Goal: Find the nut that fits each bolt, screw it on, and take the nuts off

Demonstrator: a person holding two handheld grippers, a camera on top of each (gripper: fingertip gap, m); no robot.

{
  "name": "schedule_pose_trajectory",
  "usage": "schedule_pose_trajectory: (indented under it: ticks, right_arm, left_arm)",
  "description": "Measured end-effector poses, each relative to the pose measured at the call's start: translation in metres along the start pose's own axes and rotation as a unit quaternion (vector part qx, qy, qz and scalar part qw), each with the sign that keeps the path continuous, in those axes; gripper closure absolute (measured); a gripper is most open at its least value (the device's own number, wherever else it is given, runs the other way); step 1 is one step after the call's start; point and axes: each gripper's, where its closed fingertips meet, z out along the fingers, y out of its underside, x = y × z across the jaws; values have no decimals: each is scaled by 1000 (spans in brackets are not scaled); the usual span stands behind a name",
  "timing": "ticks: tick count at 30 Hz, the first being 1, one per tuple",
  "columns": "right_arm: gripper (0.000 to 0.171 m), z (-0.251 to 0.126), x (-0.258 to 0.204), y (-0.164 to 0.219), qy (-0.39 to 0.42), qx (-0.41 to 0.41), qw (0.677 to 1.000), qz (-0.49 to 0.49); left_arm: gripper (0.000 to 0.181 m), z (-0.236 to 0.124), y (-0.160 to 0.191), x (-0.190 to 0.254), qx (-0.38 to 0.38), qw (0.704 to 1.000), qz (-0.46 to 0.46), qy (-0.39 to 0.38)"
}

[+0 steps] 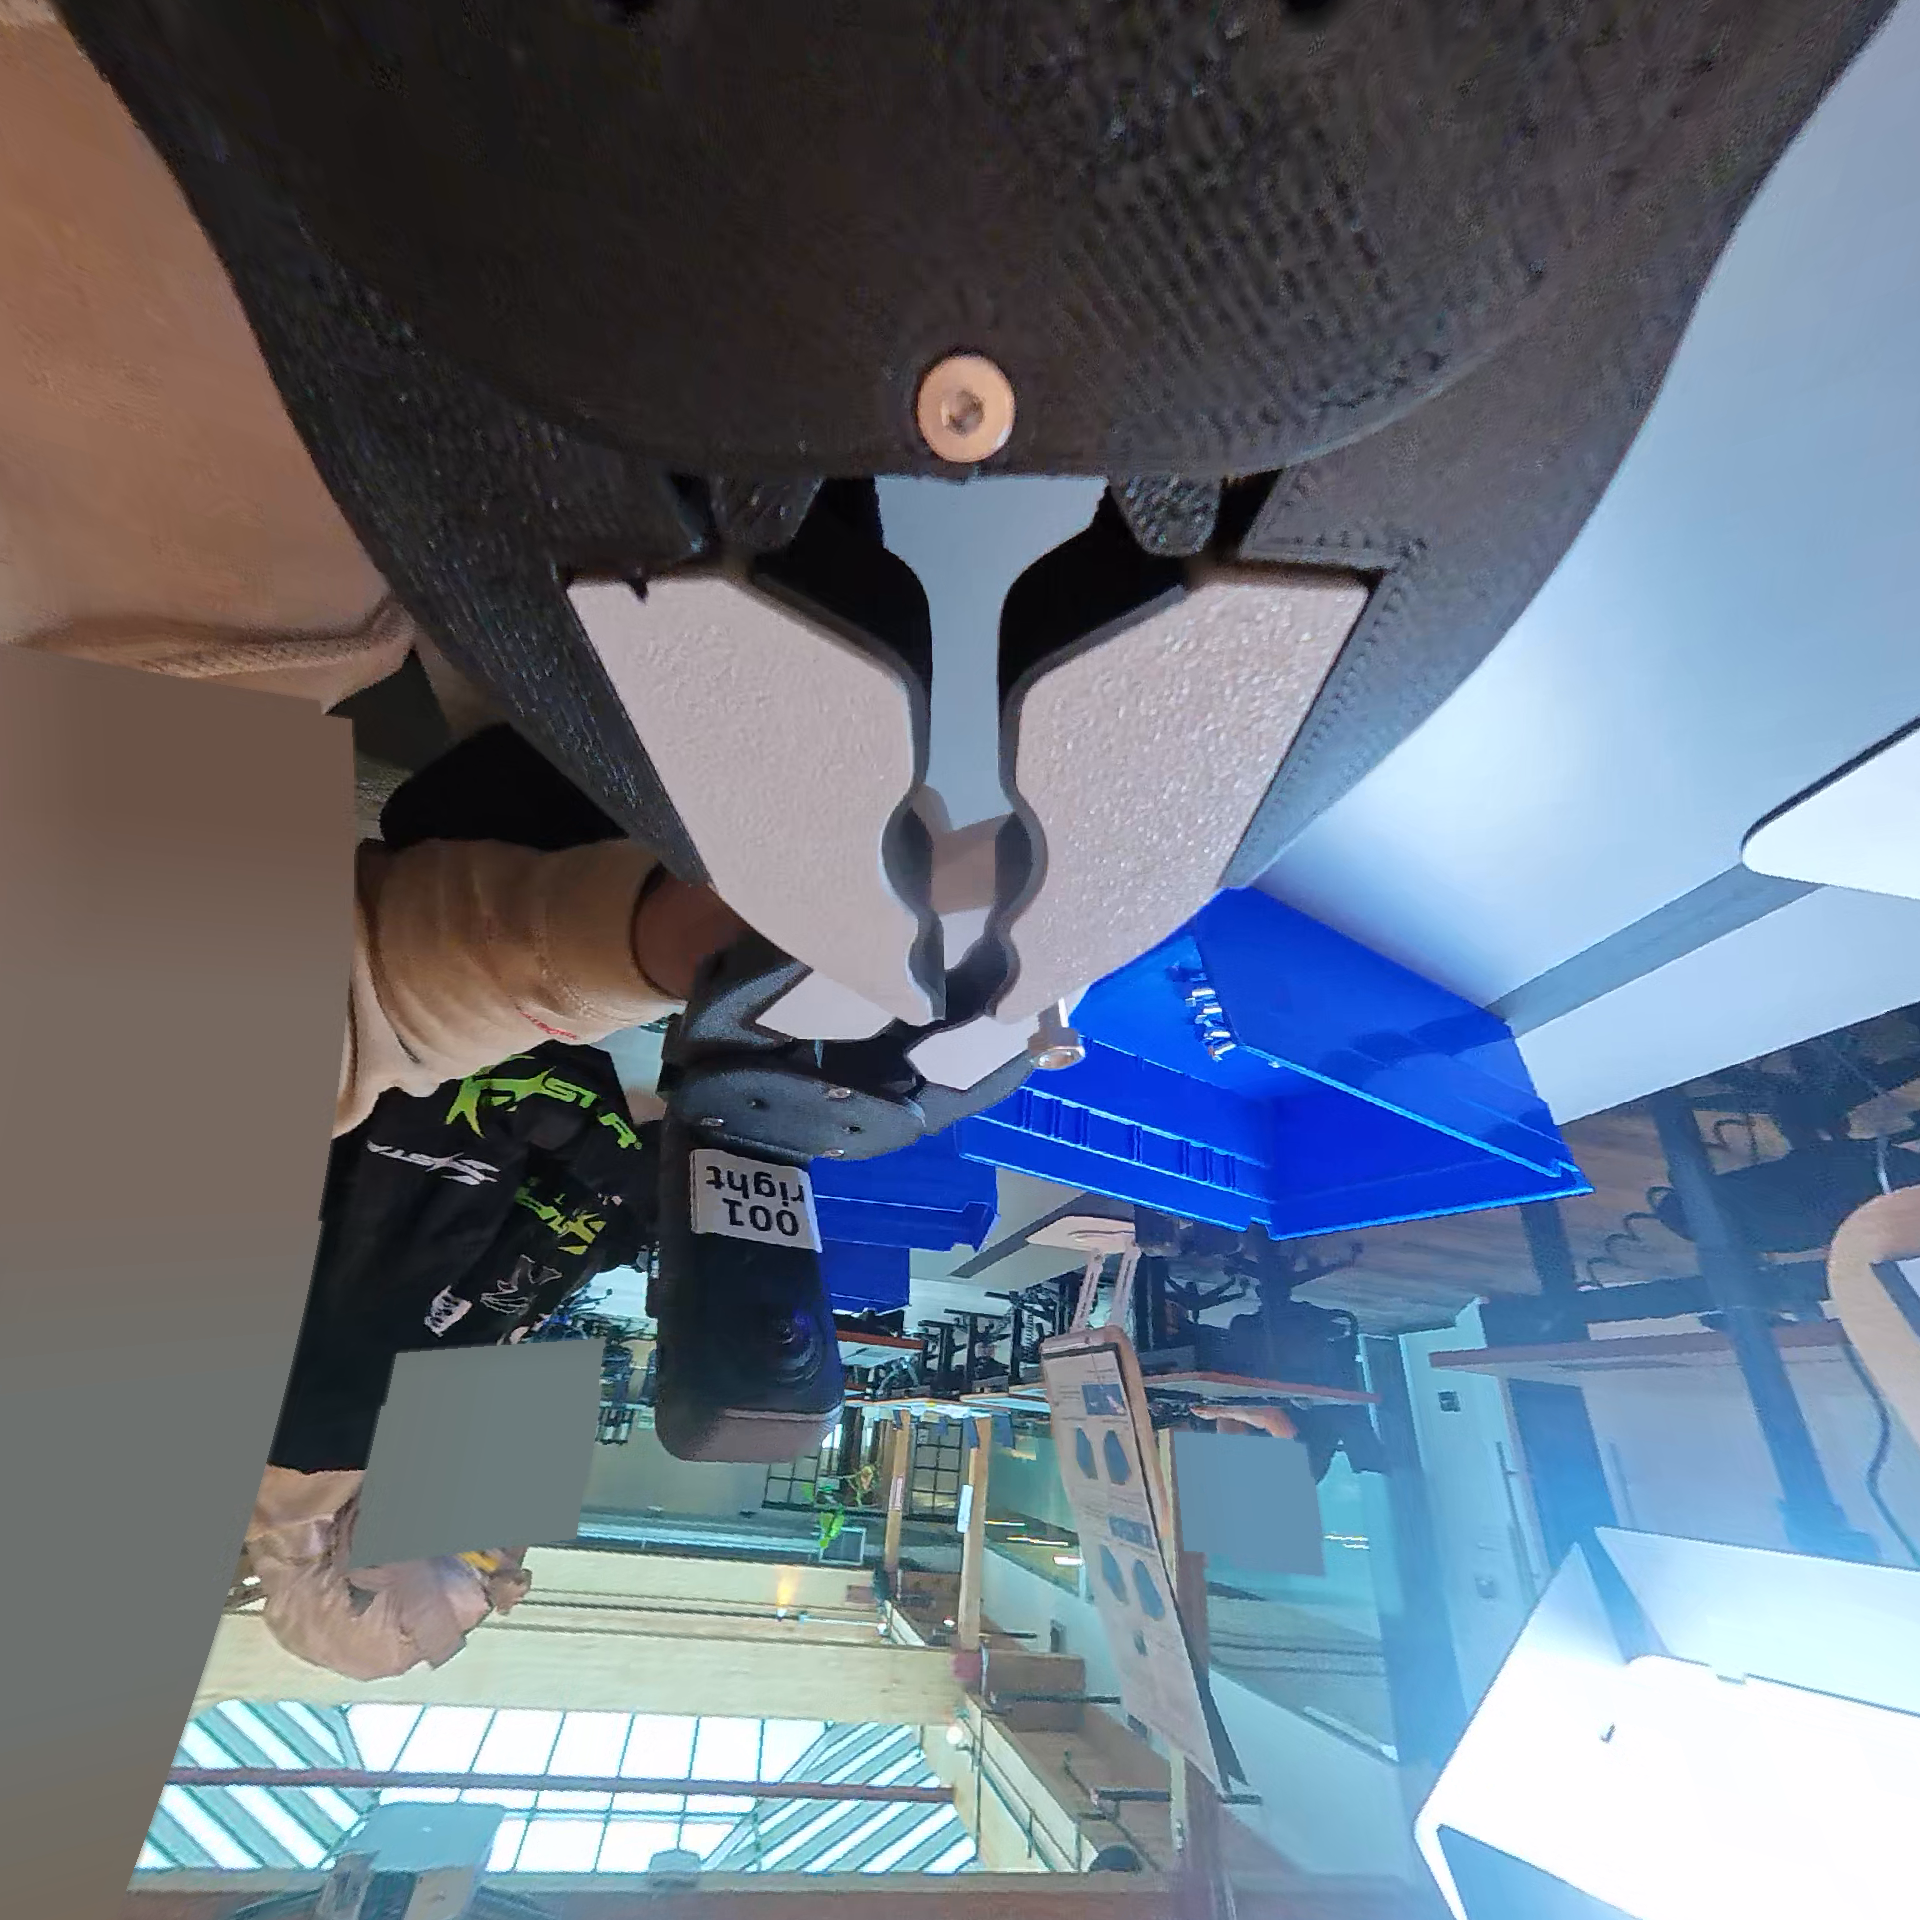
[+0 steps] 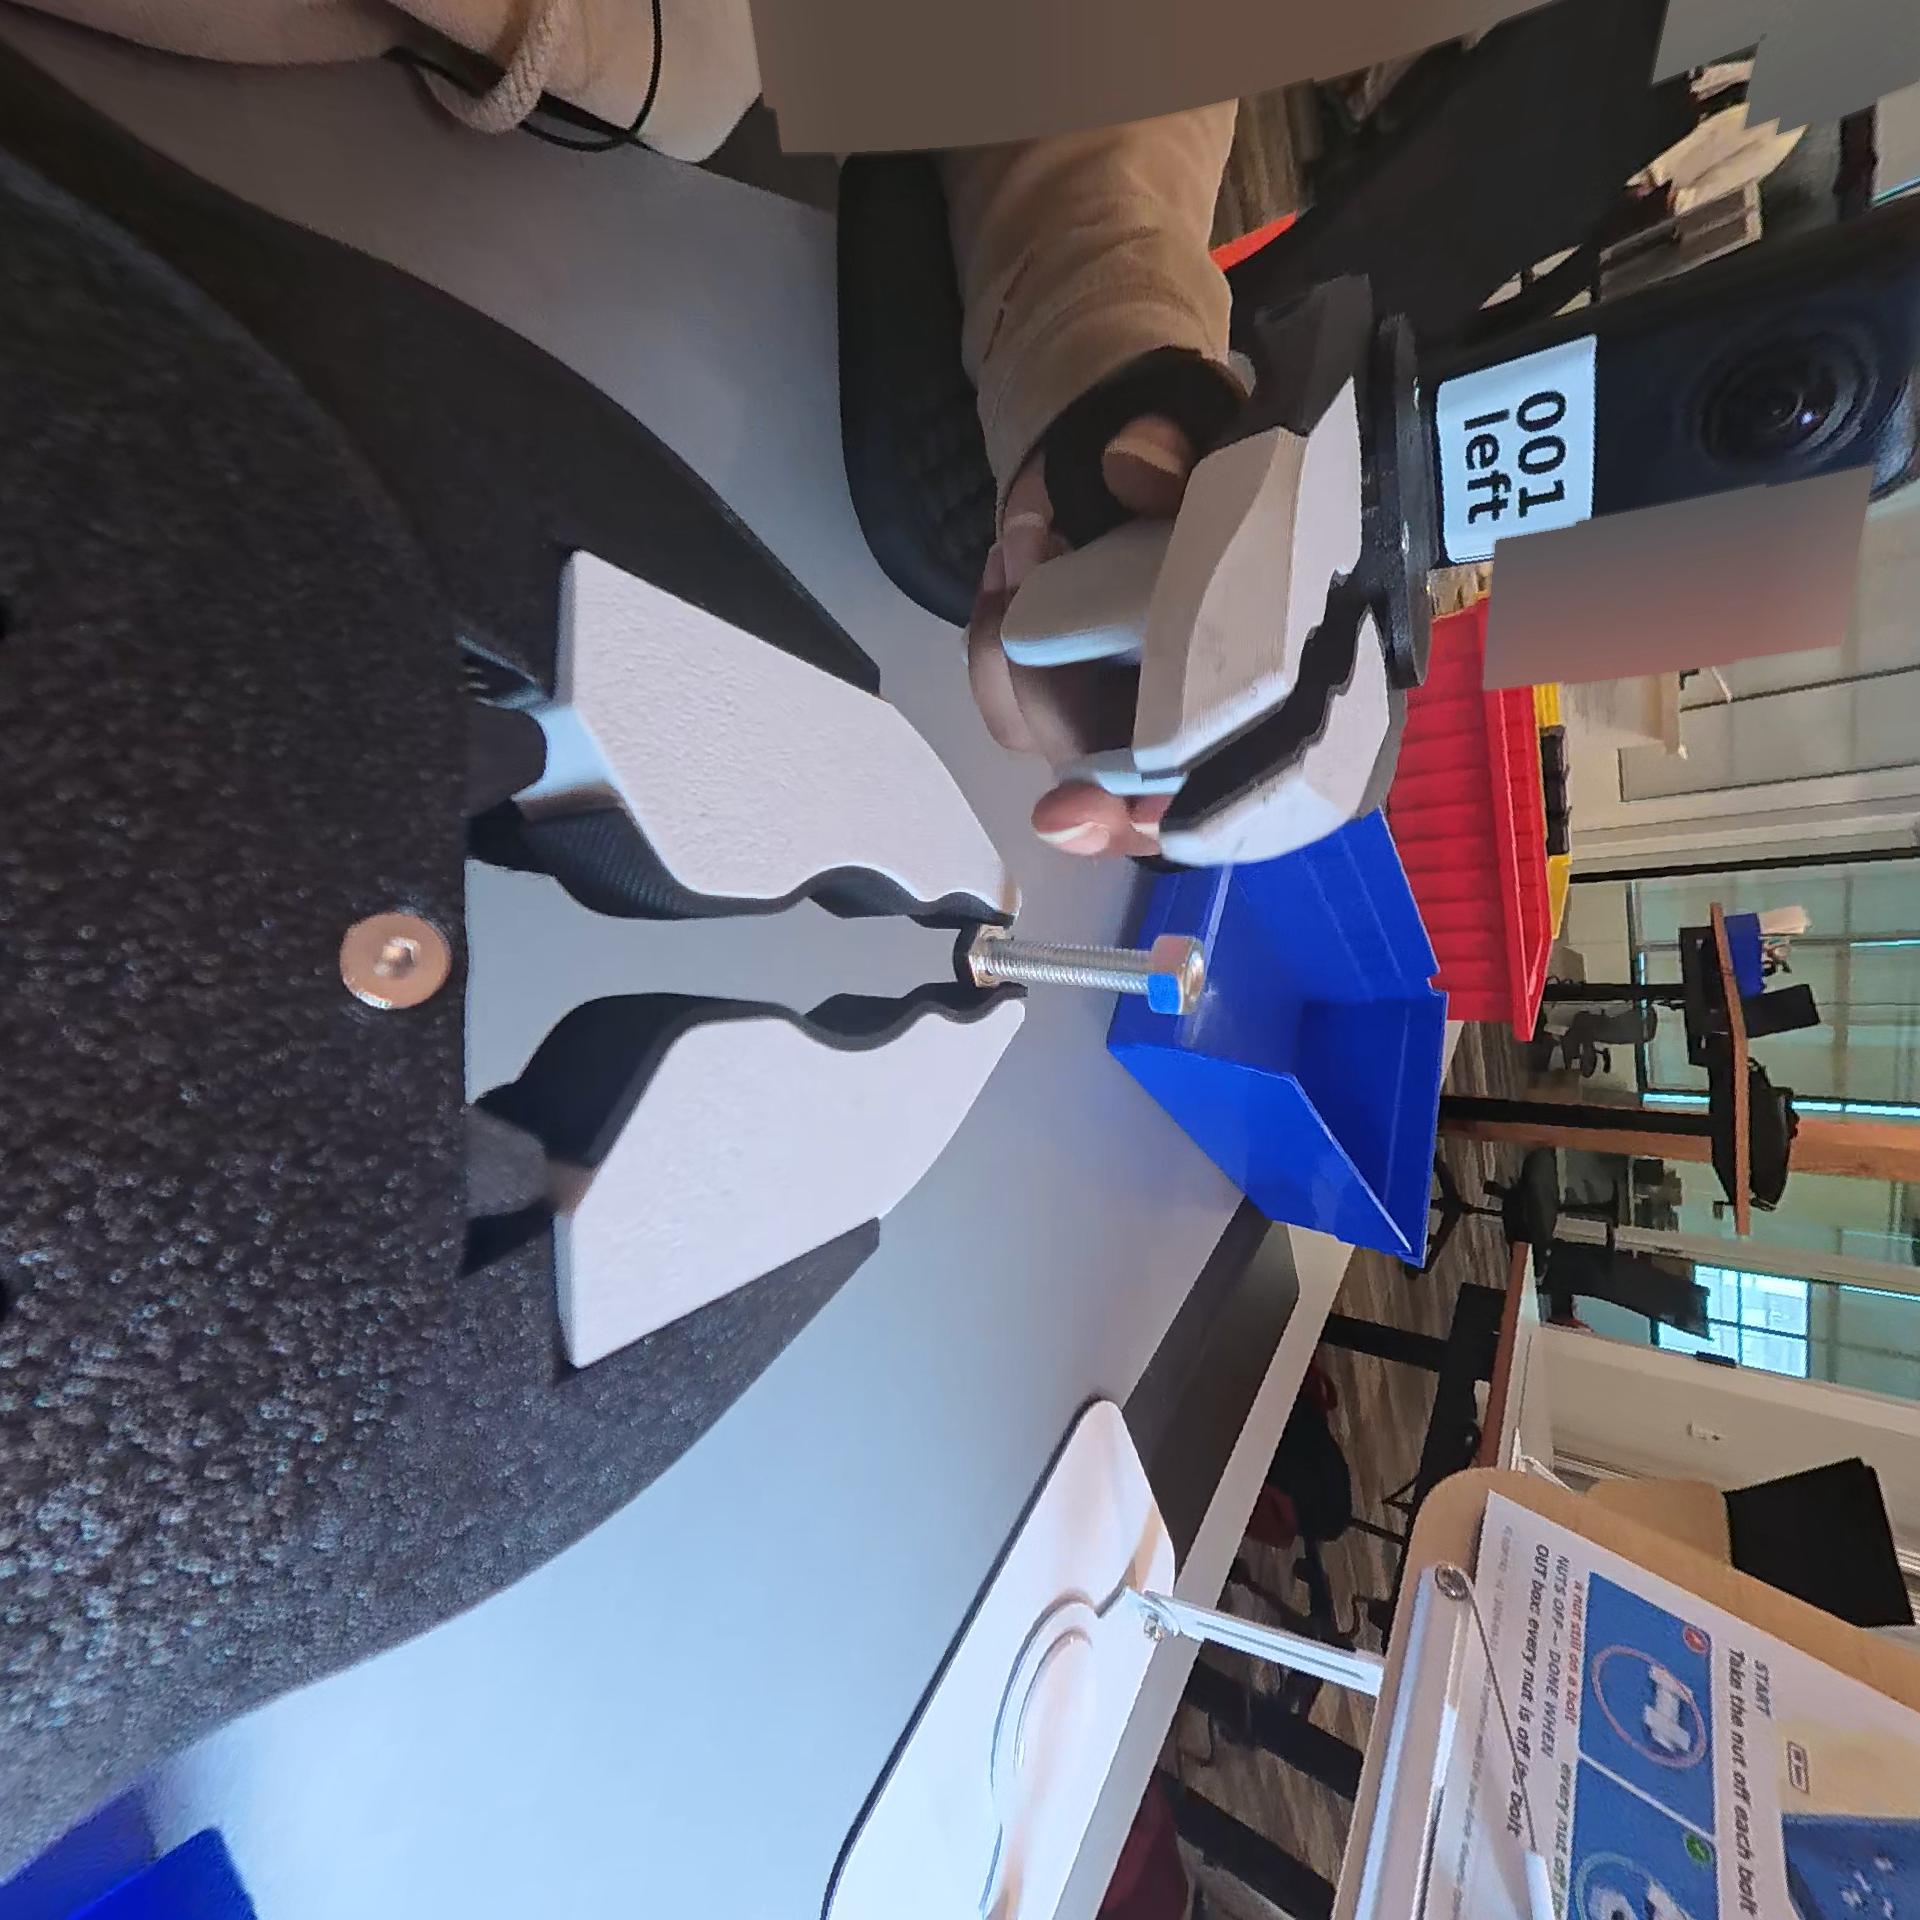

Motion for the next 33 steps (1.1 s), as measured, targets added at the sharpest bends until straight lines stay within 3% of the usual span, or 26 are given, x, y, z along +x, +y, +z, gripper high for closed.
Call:
schedule_pose_trajectory:
  ticks: [6, 11, 19, 26, 29, 33]
  right_arm:
    - [162, 5, -12, 4, -20, -9, 1000, -9]
    - [162, 3, -5, 3, -7, -5, 1000, 0]
    - [162, 4, -11, 1, -19, -1, 1000, 2]
    - [162, 1, -4, -1, -12, 2, 1000, 12]
    - [162, 2, -6, -1, -14, 3, 1000, 10]
    - [162, 5, -14, 2, -25, -4, 1000, 1]
  left_arm:
    - [154, 3, 4, -11, -4, 1000, -10, -30]
    - [174, 1, 0, 0, 1, 1000, -1, -1]
    - [151, 3, 1, -11, 1, 999, -6, -33]
    - [173, 2, -2, 3, 3, 1000, 0, 4]
    - [172, 0, -5, -4, 11, 1000, 8, -20]
    - [154, 2, -2, -12, 5, 999, -4, -36]
